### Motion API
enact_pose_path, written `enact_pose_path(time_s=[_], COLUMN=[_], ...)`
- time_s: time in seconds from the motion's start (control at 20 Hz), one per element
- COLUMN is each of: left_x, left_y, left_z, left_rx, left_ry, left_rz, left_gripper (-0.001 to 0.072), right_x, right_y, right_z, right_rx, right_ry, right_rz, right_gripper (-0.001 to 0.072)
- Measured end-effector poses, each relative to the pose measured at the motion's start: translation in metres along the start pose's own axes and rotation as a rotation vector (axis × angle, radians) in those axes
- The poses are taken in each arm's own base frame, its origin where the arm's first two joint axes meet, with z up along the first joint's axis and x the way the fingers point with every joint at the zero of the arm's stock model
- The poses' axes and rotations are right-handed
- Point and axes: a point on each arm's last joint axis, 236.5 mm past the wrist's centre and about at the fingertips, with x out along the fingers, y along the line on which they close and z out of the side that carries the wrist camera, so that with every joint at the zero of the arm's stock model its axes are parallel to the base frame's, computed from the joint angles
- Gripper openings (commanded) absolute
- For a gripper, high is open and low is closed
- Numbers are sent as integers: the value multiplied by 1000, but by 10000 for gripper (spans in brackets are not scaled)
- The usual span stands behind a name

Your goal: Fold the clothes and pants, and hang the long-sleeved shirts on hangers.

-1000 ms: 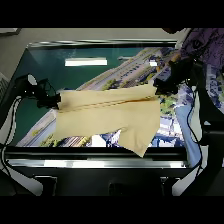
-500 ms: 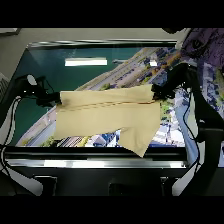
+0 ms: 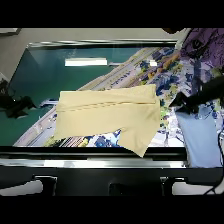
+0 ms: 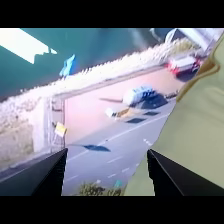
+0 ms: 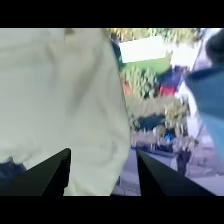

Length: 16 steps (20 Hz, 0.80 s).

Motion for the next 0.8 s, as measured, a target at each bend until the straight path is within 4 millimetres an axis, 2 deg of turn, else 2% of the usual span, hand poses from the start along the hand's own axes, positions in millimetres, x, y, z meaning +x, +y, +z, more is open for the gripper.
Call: enact_pose_path(time_s=[0.2, 0.35, 0.55, 0.8], left_x=[17, 26, 29, 29], left_y=[5, -3, -11, -15], left_z=[-55, -77, -86, -88], left_rx=[-97, -134, -156, -163], left_ry=[36, 61, 69, 72], left_rz=[-114, -183, -230, -248], left_gripper=[573, 574, 574, 574], right_x=[36, 61, 84, 98], right_y=[-11, -14, -16, -17], right_z=[-84, -122, -150, -157], right_rx=[100, 163, 223, 277], right_ry=[38, 46, 64, 41], right_rz=[84, 130, 174, 202], right_gripper=[469, 469, 469, 468])
